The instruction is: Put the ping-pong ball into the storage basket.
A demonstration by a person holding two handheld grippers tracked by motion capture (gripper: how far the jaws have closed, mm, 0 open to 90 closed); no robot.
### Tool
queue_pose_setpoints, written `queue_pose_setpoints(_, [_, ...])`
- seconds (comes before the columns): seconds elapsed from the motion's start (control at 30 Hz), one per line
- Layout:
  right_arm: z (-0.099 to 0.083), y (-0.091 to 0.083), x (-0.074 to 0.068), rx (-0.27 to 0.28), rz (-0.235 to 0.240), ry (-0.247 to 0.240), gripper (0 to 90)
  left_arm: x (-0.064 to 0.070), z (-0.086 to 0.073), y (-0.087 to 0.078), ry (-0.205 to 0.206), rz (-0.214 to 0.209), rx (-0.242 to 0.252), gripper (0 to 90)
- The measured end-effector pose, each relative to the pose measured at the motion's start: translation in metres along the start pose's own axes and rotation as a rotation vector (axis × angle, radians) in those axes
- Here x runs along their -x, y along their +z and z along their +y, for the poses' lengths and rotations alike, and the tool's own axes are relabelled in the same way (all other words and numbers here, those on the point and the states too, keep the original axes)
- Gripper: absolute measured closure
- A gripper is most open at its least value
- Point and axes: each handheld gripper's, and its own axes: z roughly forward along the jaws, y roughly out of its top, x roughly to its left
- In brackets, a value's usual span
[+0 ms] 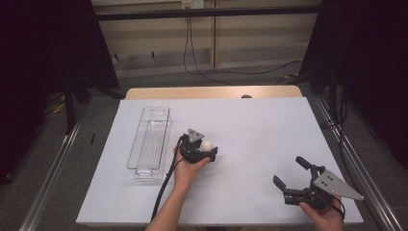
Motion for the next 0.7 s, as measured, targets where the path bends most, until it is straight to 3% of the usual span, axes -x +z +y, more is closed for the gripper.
queue_pose_setpoints(0.2, [-0.0001, 0.0002, -0.0002, -0.003, -0.001, -0.003, 1.5, 0.0013, -0.0002, 0.0011, 0.000, 0.003, 0.009, 25.9])
queue_pose_setpoints(0.43, [0.0000, 0.0003, -0.0008, -0.001, -0.001, -0.002, 1.5, -0.0008, -0.0011, 0.0017, 0.012, 0.005, -0.019, 30.0])
queue_pose_setpoints(0.5, [-0.0001, 0.0007, -0.0010, -0.003, -0.001, -0.001, 1.5, -0.0003, -0.0012, 0.0030, -0.009, -0.002, -0.004, 32.8])
queue_pose_setpoints(0.7, [0.0000, 0.0002, -0.0005, -0.007, -0.001, -0.001, 1.5, -0.0010, -0.0009, 0.0024, 0.006, 0.000, -0.019, 34.9])
